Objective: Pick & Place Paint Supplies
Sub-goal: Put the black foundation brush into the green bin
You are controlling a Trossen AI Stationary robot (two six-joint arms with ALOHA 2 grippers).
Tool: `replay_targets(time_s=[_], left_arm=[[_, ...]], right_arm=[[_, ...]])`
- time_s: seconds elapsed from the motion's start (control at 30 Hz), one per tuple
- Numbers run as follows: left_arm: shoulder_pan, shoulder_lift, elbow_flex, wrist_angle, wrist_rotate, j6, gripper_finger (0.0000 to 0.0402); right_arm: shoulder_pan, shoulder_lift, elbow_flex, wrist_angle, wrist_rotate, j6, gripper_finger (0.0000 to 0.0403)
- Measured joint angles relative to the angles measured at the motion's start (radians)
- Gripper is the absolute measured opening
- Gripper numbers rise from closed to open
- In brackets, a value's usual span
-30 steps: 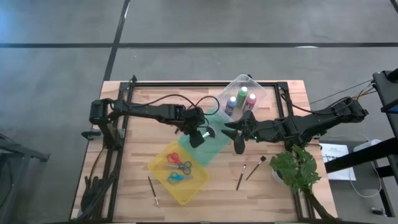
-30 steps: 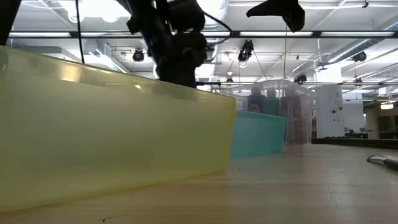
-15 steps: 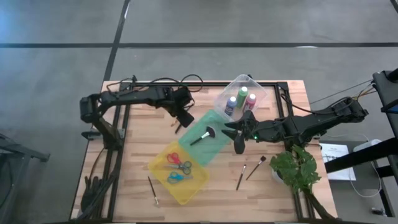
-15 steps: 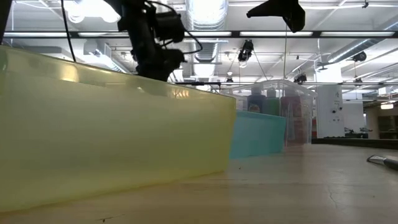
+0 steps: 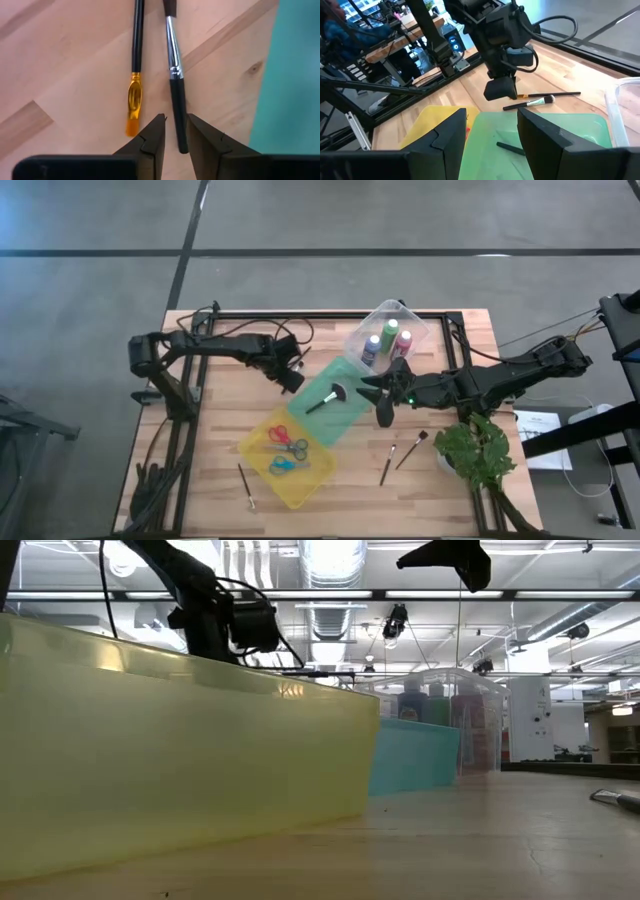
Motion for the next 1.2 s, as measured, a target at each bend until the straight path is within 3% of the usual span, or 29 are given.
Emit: replay_targets(time_s=[0.3,0.67,0.9,1.03,1.2], left_arm=[[-0.002,0.001,-0.004,0.036,0.014,-0.001,0.0134],[-0.032,0.085,-0.004,0.084,0.004,-0.012,0.0137],[-0.05,0.122,-0.001,0.083,-0.058,-0.03,0.0137],[-0.052,0.139,0.0,0.082,-0.085,-0.029,0.0129],[-0.055,0.148,0.0,0.083,-0.114,-0.029,0.0086]], right_arm=[[-0.001,0.0,0.0,0.0,0.002,-0.007,0.0171],[-0.001,0.0,-0.005,-0.001,0.002,-0.007,0.0171],[-0.001,0.0,-0.006,-0.001,0.002,-0.006,0.0171],[-0.001,0.0,-0.007,0.0,0.002,-0.006,0.0171],[-0.001,0.0,-0.01,0.0,0.002,-0.006,0.0171]])
